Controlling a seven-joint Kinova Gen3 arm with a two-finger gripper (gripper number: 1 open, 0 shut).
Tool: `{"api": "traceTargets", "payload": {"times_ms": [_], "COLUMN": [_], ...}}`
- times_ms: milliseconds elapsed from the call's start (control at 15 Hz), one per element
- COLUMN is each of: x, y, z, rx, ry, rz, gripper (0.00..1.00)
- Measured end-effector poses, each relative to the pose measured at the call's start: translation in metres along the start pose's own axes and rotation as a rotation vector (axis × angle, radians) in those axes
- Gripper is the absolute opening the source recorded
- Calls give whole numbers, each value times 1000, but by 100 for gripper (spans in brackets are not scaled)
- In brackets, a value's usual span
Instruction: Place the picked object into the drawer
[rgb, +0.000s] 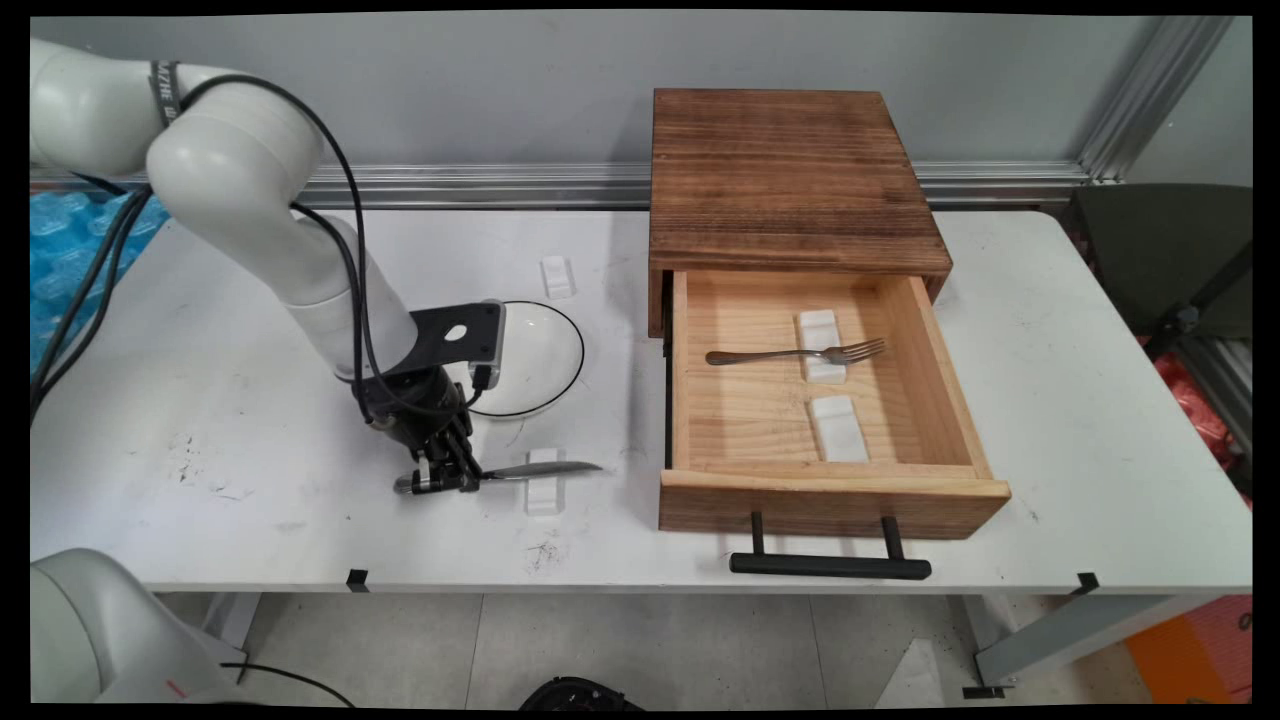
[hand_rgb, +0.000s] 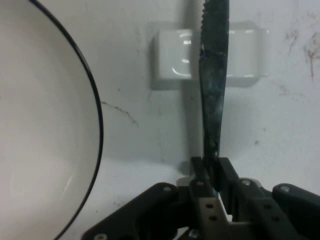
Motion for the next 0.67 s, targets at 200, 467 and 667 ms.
{"api": "traceTargets", "payload": {"times_ms": [200, 467, 667], "x": [6, 17, 23], "y": [-2, -9, -16], "z": [-12, -41, -68], "rx": [-8, -21, -33], "ry": [13, 28, 32], "rz": [8, 20, 31], "gripper": [0, 0, 0]}}
